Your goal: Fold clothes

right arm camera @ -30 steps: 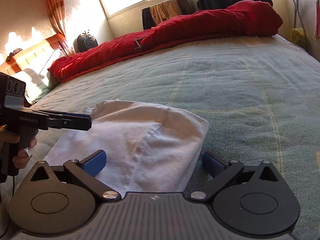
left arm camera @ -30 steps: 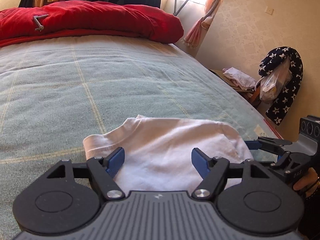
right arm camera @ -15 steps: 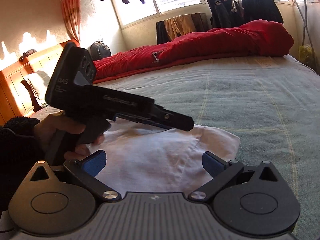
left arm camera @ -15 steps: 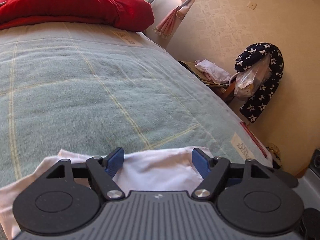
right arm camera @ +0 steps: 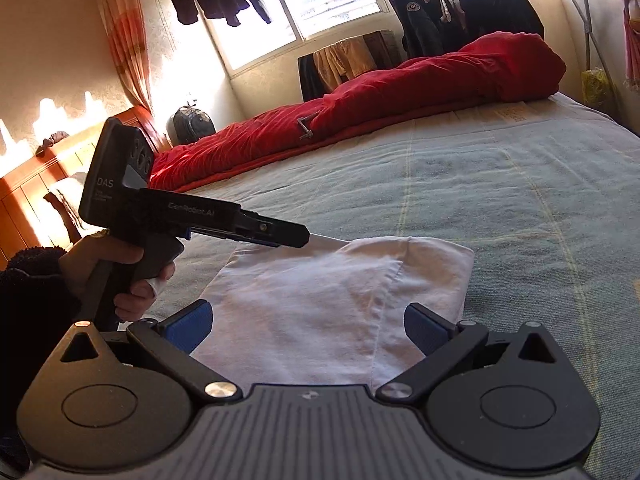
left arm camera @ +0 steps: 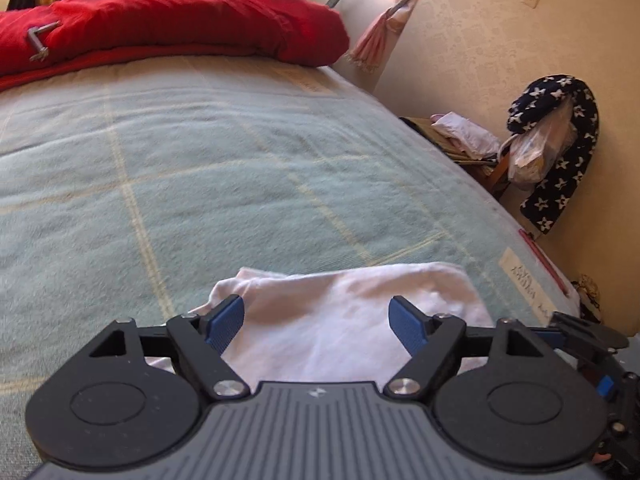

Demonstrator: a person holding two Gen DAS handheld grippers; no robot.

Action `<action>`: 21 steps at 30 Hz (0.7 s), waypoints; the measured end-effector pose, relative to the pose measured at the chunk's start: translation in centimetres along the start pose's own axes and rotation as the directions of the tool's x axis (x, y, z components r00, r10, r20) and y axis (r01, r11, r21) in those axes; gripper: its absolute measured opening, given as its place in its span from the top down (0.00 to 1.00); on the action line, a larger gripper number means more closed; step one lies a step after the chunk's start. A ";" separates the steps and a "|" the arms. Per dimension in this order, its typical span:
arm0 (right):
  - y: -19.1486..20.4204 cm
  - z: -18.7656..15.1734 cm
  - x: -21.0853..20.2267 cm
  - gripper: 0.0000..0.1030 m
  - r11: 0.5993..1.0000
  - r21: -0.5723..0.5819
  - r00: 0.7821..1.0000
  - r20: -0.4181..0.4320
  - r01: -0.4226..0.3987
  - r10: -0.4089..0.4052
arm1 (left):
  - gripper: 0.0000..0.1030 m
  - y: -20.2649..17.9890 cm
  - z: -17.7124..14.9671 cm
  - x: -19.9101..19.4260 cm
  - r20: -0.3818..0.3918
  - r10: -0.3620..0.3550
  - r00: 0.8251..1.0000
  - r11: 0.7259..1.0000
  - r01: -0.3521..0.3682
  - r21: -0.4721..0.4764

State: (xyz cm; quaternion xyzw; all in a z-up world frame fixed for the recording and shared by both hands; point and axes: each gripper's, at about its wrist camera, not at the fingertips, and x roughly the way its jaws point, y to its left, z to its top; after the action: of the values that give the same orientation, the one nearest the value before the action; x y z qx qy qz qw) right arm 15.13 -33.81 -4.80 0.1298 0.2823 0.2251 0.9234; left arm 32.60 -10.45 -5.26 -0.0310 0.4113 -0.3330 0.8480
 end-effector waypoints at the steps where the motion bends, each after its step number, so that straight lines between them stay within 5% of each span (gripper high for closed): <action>1: 0.2 0.0 -0.3 0.00 1.000 -0.006 1.000 -0.001 0.009 -0.009 | 0.24 0.4 -0.1 0.3 -0.002 0.025 1.000 1.000 -0.025 -0.011; 5: 0.7 -0.3 -1.8 0.00 0.999 -0.023 0.999 0.003 0.043 -0.043 | 0.24 0.4 0.5 -1.5 0.045 0.048 0.998 0.998 -0.046 -0.037; 9: 1.0 -0.9 -2.8 0.00 0.998 -0.004 0.998 0.000 0.064 -0.064 | 0.24 -2.6 -0.2 -5.5 0.094 0.021 0.995 0.997 -0.027 0.066; 15: 2.4 -2.1 -2.9 0.00 0.990 -0.047 0.989 -0.048 0.136 -0.138 | 0.23 -7.2 -4.8 -9.8 0.096 0.025 0.995 0.977 -0.045 0.207; 21: 3.7 -3.6 -4.1 0.00 0.981 -0.095 0.981 -0.072 0.171 -0.178 | 0.23 -8.6 -9.8 -10.7 0.035 -0.034 0.999 0.982 0.027 0.185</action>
State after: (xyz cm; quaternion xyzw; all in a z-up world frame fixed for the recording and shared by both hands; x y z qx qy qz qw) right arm 8.77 -32.24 -4.48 0.0545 0.3191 0.1603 0.9325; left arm 16.25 -8.62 -1.62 0.0348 0.3620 -0.3820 0.8496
